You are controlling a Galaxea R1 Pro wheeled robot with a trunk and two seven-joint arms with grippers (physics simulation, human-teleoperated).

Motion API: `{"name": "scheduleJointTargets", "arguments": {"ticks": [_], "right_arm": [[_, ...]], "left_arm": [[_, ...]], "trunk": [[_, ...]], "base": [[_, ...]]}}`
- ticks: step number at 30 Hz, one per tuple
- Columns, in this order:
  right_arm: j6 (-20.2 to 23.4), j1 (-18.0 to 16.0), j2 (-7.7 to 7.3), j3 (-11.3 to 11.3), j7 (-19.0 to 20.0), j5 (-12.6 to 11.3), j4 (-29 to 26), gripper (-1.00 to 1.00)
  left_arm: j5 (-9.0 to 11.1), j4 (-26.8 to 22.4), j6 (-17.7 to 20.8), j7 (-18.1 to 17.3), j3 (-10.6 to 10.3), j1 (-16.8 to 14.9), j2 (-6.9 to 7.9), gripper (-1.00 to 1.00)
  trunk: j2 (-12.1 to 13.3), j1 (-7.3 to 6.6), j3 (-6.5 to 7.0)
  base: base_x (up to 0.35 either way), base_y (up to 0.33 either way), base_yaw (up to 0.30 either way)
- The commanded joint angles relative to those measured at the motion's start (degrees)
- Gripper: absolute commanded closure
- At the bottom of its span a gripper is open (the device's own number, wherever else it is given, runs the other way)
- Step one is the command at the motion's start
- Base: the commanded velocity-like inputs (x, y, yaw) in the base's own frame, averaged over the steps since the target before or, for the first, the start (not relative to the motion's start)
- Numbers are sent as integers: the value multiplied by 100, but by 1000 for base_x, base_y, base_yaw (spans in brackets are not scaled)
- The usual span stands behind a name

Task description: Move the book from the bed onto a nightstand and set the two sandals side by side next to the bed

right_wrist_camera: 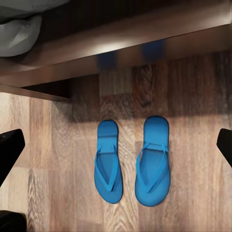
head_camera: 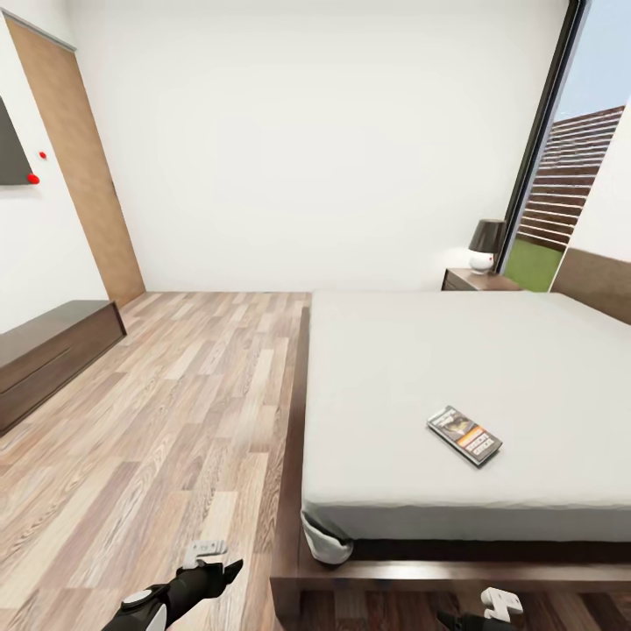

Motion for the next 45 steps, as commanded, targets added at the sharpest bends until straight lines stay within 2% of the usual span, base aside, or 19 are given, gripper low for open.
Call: {"name": "scheduleJointTargets", "arguments": {"ticks": [1,10,14,17,21,23,29,31,32,37,45], "right_arm": [[59,-1,-1,-12,21,-53,-4,-100],[56,-1,9,-12,13,-40,3,-100],[-27,-1,37,-12,4,-38,17,-100],[-174,-1,51,-8,1,-37,148,-100],[-384,-1,59,-1,-68,-37,612,-100],[-408,-1,60,2,-191,-37,683,-100],[-446,-1,94,5,-1101,-33,800,-100],[-452,-1,149,6,-1470,-31,819,-100],[-456,0,259,6,-1754,-32,828,-100],[-457,-1,333,6,-1900,-33,830,-100],[-452,-1,356,6,-1945,-31,835,-100]], "left_arm": [[54,-5,51,-28,18,-1,-5,-100],[46,87,49,-3,14,-1,-34,-100],[18,280,42,39,10,-1,-153,-100],[3,340,37,121,-1,-1,-195,-100],[-7,373,34,387,-13,-1,-246,-100],[-8,376,34,460,-13,-1,-262,-100],[-6,467,32,588,-6,-1,-279,-100],[-10,617,13,607,-3,-1,-280,-100],[-15,872,-147,626,-2,-1,-280,-100],[-17,1237,-518,637,-7,-1,-280,-100],[-18,1609,-689,640,-8,-1,-281,-100]], "trunk": [[39,-23,13],[400,-221,175],[561,-309,246],[681,-375,300],[841,-463,372],[922,-507,408],[1162,-638,516],[1242,-682,552],[1283,-704,570],[1483,-814,659],[1804,-990,803]], "base": [[0,0,0],[0,0,0],[0,0,0],[0,0,0],[0,0,0],[0,0,0],[0,0,0],[0,0,0],[0,0,0],[0,0,0],[0,0,0]]}}
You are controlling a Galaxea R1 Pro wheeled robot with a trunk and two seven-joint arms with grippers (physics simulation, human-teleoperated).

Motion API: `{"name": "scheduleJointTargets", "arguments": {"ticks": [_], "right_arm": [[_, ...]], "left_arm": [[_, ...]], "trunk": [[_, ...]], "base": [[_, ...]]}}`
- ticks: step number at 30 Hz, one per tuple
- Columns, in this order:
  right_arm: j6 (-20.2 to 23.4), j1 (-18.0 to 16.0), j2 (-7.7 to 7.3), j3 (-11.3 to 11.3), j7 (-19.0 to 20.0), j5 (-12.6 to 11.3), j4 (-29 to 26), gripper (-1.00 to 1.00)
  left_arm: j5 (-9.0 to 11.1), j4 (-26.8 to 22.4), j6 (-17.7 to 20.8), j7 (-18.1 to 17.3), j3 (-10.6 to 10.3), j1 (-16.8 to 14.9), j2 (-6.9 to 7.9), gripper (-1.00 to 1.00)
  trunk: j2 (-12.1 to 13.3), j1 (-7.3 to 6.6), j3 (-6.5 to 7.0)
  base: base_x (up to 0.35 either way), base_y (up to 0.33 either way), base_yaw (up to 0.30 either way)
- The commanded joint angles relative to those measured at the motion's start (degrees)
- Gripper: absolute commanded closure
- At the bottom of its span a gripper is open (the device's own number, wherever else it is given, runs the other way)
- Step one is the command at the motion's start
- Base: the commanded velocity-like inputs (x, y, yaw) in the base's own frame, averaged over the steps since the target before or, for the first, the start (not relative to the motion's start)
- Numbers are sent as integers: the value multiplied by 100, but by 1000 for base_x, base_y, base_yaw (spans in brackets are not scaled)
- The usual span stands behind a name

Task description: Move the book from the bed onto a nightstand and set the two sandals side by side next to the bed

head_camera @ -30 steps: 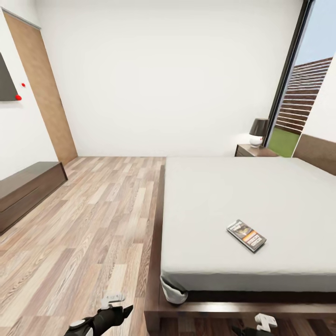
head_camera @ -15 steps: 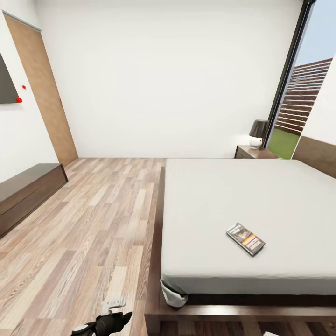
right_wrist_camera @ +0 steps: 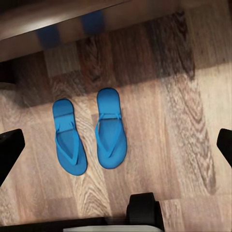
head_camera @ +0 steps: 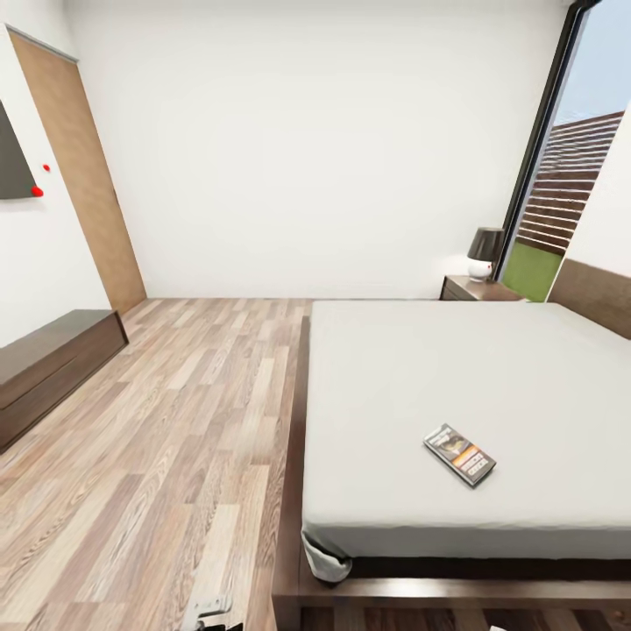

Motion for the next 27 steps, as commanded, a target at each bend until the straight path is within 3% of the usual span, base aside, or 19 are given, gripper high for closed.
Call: {"name": "scheduleJointTargets", "arguments": {"ticks": [1,20,27], "right_arm": [[12,-3,-1,-12,25,-54,3,-100],[13,-2,2,-12,25,-61,6,-100],[13,-3,2,-12,28,-61,6,-100]], "left_arm": [[38,39,-13,-31,14,-4,2,-100],[45,187,-40,-31,14,-4,-8,-100],[54,188,-40,-31,14,-4,-8,-100]], "trunk": [[39,-23,13],[801,-441,354],[801,-441,354]], "base": [[0,0,0],[0,0,0],[0,0,0]]}}
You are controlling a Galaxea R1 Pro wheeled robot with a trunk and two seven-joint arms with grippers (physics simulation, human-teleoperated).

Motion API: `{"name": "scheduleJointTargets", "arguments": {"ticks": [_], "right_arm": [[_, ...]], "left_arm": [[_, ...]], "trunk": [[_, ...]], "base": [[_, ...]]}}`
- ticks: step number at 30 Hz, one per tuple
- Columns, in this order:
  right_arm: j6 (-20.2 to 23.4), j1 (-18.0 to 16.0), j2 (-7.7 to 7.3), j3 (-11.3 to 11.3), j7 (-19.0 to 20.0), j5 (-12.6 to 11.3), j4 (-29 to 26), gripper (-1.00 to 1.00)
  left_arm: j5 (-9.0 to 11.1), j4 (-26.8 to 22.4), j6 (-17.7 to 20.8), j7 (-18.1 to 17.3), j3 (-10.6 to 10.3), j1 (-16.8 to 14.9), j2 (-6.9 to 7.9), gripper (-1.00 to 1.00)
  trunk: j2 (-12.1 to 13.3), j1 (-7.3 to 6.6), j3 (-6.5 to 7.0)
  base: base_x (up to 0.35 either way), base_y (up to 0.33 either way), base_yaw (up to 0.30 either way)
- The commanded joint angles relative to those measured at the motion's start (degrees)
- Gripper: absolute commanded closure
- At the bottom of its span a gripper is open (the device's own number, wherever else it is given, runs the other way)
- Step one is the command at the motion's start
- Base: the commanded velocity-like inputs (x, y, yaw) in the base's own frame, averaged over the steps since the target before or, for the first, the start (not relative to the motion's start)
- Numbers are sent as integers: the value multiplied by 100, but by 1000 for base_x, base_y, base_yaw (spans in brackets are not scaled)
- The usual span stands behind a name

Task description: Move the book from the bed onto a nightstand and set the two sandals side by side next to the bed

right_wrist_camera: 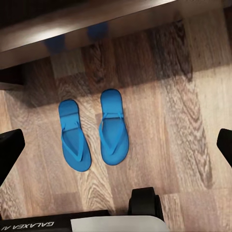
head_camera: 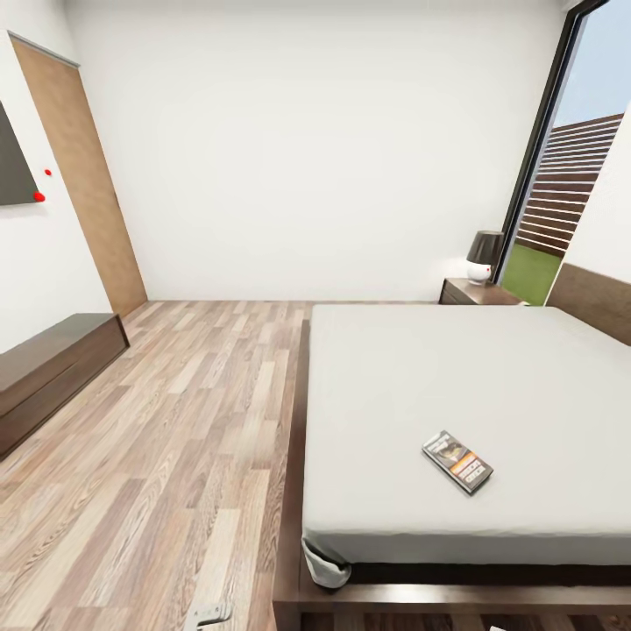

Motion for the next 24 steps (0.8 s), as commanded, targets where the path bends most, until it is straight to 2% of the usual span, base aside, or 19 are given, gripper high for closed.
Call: {"name": "scheduleJointTargets", "arguments": {"ticks": [1,13,21,24], "right_arm": [[12,-3,-1,-12,27,-56,2,-100],[12,-3,-3,-12,29,-63,-2,-100],[19,-3,-17,-12,84,-89,-6,-100],[20,-3,-18,-12,85,-89,-7,-100]], "left_arm": [[40,8,-6,-31,14,-4,1,-100],[50,8,-6,-34,14,-4,1,-100],[51,8,-6,-36,14,-5,1,-100],[51,8,-6,-37,14,-6,1,-100]], "trunk": [[-3,0,-5],[478,-264,210],[478,-264,210],[599,-330,264]], "base": [[0,0,0],[0,0,0],[0,0,0],[0,0,0]]}}
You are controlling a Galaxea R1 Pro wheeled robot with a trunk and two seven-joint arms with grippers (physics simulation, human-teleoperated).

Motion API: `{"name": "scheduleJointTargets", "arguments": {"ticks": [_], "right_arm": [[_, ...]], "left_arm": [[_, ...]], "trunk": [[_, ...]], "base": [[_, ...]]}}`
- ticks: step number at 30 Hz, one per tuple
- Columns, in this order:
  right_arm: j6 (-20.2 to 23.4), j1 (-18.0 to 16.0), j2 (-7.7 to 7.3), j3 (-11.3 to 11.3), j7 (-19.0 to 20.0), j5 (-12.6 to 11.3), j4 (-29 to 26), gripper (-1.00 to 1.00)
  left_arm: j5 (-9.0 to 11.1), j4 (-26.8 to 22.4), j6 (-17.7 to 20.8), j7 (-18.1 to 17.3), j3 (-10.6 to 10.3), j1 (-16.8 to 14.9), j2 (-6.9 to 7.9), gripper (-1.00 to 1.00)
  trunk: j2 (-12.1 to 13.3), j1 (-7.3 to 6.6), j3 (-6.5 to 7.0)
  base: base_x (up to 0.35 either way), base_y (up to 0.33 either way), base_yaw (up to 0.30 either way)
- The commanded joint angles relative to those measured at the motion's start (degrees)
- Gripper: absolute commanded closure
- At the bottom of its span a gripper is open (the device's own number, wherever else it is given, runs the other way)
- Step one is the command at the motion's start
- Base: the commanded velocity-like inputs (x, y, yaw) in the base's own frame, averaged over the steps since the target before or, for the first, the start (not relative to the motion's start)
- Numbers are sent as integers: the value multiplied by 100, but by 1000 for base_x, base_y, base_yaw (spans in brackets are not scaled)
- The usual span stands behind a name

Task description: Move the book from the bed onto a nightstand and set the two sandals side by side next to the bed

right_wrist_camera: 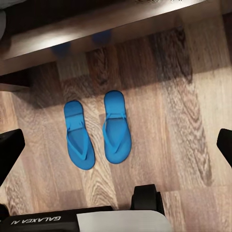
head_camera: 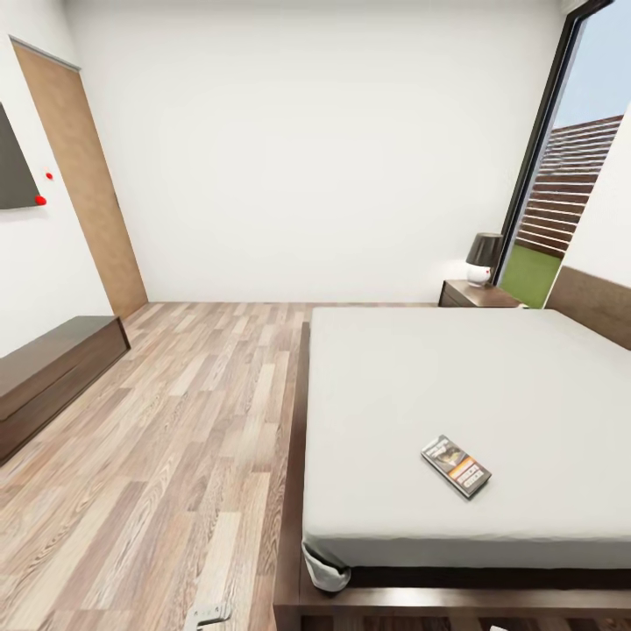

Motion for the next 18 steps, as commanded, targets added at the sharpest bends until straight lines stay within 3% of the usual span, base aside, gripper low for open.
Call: {"name": "scheduleJointTargets", "arguments": {"ticks": [1,18], "right_arm": [[13,-3,-2,-9,25,-59,2,-100],[13,-3,3,-9,24,-55,2,-100]], "left_arm": [[39,8,-6,-31,13,-4,1,-100],[47,8,-6,-33,13,-3,1,-100]], "trunk": [[39,-23,13],[39,-23,13]], "base": [[0,0,0],[0,0,0]]}}
